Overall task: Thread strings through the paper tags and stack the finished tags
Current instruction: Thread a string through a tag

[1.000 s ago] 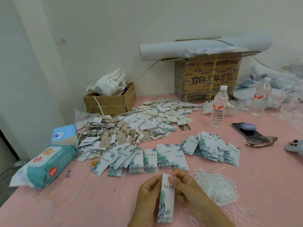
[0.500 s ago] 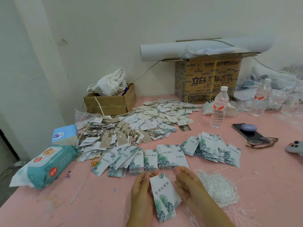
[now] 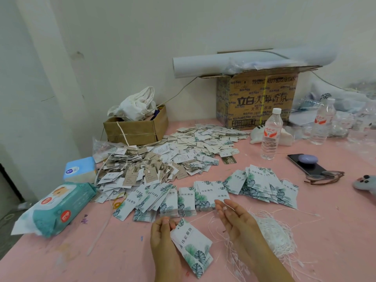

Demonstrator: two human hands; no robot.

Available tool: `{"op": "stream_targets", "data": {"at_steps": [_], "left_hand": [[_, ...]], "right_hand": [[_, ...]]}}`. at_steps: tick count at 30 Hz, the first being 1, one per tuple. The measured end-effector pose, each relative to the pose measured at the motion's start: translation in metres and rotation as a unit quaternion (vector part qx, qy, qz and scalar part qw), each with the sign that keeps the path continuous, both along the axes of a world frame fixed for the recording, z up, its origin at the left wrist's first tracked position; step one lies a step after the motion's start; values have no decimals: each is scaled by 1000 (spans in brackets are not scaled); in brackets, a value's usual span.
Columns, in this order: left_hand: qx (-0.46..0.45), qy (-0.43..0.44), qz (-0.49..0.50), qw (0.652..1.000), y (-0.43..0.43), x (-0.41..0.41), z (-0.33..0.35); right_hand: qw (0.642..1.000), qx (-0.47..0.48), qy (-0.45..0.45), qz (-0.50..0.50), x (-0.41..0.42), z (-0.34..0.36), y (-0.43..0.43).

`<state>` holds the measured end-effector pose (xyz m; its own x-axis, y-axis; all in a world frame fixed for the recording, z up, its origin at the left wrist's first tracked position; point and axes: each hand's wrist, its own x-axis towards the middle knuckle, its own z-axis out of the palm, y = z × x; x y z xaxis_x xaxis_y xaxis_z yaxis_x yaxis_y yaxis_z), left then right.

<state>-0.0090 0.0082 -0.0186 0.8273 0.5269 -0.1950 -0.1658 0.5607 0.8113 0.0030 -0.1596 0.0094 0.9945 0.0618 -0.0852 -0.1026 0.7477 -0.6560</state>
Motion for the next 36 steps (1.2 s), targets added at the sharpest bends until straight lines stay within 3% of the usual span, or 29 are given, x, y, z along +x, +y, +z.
{"op": "stream_targets", "data": {"at_steps": [11,18,24,29,36], "left_hand": [[137,17,-15,990,-3,-5,-2],[201,25,-47,978,-7,-8,-1],[291,-14,-108,950,-14,-12,0],[338,-28,-148,929,-15,-12,2],[321,-20,-176,930,-19,-15,0]], "right_hand": [[998,-54,19,-10,2,-3,6],[971,-238,-9,-33,1,-7,8],[952,-301,-44,-42,-6,-5,13],[942,-323,-60,-64,-9,-7,16],[947,-309,-74,-36,-13,-8,24]]}}
